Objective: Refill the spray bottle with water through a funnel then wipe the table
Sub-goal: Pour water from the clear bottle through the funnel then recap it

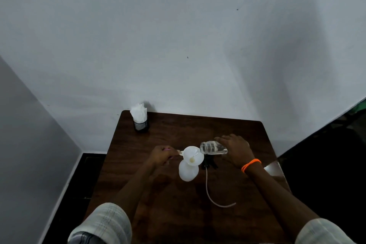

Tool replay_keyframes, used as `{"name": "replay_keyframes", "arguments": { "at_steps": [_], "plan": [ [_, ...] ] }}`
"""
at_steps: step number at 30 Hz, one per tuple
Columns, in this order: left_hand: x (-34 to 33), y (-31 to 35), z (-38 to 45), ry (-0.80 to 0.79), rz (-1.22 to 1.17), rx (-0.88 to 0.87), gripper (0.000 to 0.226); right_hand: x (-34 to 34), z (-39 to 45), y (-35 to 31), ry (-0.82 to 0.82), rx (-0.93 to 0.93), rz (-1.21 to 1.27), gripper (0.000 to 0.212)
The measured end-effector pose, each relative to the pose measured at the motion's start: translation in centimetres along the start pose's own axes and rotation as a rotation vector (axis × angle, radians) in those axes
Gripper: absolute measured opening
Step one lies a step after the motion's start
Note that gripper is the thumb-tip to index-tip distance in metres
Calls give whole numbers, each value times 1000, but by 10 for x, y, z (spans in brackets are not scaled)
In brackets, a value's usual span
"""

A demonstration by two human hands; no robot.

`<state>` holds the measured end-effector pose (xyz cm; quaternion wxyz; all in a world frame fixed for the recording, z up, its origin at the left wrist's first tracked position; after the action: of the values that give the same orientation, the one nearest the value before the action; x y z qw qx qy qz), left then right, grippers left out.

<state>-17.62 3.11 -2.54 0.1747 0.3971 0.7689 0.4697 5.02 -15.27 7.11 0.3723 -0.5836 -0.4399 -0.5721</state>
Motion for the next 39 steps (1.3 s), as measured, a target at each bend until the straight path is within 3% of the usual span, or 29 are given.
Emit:
{"name": "replay_keyframes", "arguments": {
  "at_steps": [39],
  "plan": [
    [-2,-5,-4,12,-26,0,18,9,-4,3,20,-30,-106,66]
  ]
}}
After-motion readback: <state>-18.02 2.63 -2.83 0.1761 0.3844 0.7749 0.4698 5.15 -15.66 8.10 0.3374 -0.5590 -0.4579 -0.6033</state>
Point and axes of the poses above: each hand's wrist, its own z-axis towards the middle knuckle, its own x-axis out of the back of the hand, y = z × x, the point moved 5 cm from there along z, towards the middle knuckle, and after that the axes turned 2 degrees about -z, right-handed, at the moved point
